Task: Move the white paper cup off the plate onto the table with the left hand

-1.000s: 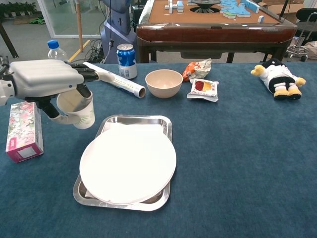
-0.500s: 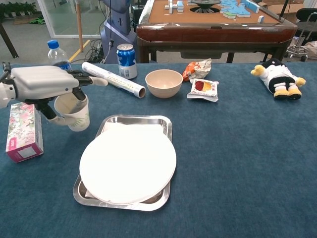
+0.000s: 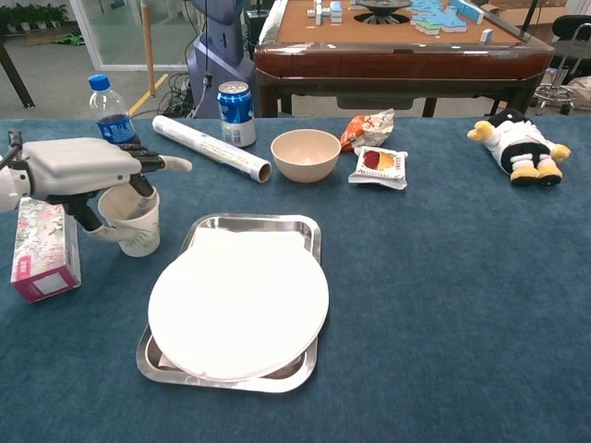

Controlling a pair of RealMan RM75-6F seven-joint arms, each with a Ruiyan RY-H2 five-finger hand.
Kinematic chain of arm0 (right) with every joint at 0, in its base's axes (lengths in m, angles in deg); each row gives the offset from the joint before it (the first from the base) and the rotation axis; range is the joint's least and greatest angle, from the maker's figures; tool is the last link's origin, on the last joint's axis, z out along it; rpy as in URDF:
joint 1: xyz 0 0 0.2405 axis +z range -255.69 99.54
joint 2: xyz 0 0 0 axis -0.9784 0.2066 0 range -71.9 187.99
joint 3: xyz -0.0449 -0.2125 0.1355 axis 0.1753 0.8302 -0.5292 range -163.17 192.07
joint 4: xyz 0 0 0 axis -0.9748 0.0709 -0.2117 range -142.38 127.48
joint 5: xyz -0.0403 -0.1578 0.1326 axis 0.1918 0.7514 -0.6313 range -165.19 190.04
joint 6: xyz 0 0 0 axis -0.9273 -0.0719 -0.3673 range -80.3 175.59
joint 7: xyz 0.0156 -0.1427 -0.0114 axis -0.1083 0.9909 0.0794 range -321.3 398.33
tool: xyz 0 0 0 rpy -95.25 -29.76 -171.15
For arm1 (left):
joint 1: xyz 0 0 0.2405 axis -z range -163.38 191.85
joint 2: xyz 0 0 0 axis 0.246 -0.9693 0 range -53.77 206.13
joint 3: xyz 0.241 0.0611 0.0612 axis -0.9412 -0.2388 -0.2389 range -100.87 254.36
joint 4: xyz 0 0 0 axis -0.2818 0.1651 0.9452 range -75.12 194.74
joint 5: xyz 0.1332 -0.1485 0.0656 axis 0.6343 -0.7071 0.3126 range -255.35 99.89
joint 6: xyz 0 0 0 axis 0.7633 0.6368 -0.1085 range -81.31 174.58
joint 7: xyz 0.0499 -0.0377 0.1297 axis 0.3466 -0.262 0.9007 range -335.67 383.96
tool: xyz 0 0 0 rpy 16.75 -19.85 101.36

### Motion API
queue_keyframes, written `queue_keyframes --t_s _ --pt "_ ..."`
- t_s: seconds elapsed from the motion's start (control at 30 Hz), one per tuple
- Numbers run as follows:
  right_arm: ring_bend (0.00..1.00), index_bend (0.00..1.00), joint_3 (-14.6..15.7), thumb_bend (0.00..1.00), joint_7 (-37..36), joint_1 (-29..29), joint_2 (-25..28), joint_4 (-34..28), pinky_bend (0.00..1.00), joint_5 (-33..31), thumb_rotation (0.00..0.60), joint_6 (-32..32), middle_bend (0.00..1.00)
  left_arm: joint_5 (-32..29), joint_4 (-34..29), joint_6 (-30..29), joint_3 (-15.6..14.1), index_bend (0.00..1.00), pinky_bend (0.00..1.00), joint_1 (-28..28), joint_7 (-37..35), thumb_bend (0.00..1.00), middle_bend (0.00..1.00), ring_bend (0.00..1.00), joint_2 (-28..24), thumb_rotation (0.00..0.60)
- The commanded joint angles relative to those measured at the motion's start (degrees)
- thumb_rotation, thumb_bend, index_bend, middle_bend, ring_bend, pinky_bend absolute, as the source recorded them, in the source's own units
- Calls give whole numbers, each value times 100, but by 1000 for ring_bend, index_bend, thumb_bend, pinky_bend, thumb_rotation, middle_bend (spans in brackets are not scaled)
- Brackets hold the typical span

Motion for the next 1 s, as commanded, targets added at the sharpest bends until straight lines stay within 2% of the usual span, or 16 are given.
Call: queue_keyframes --t_s 0.03,0.13,0.27,0.53,1.0 --pt "0 0 -1 214 10 9 -7 7 0 -12 600 -11 0 30 57 0 -23 562 0 4 -77 319 0 0 22 600" --pt "0 0 2 214 19 14 -10 8 0 -12 600 -11 0 64 51 -34 -31 480 0 6 -142 319 0 0 -7 600" --pt "0 0 12 214 26 12 -9 2 0 -2 600 -3 0 43 -43 -74 -23 419 0 -14 -93 319 0 0 -76 600" --pt "0 0 48 222 38 4 2 -39 0 62 600 25 0 -223 -486 -168 66 216 0 -133 366 319 0 0 -362 600" --pt "0 0 142 222 109 -56 13 -181 0 327 600 207 0 -559 -1718 -814 168 198 0 -564 1409 319 0 0 -1168 600"
